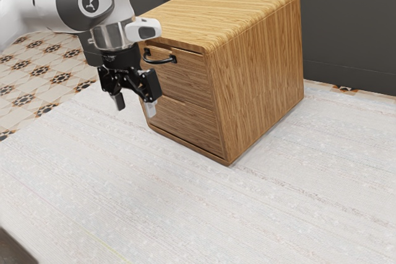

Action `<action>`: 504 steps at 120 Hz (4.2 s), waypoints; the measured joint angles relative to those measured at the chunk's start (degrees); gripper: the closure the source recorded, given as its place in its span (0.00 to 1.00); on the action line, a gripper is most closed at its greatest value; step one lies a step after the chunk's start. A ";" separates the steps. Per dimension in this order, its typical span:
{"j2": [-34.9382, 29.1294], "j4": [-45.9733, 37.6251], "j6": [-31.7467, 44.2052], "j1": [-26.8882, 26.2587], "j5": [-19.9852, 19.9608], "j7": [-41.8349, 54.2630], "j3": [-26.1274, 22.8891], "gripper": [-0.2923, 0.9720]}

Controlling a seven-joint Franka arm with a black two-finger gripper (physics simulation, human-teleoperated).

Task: Pull the drawer handle with one arm to open the drawer

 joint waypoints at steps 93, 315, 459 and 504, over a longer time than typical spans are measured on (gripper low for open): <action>-15.41 1.49 11.42 -3.10 4.32 18.89 -2.99 0.23; -0.24 1.58 17.20 4.91 0.65 92.78 0.46 0.23; 5.09 7.20 18.89 8.47 0.43 104.37 -3.87 0.27; 5.04 7.21 18.87 8.42 0.18 105.20 -3.92 0.52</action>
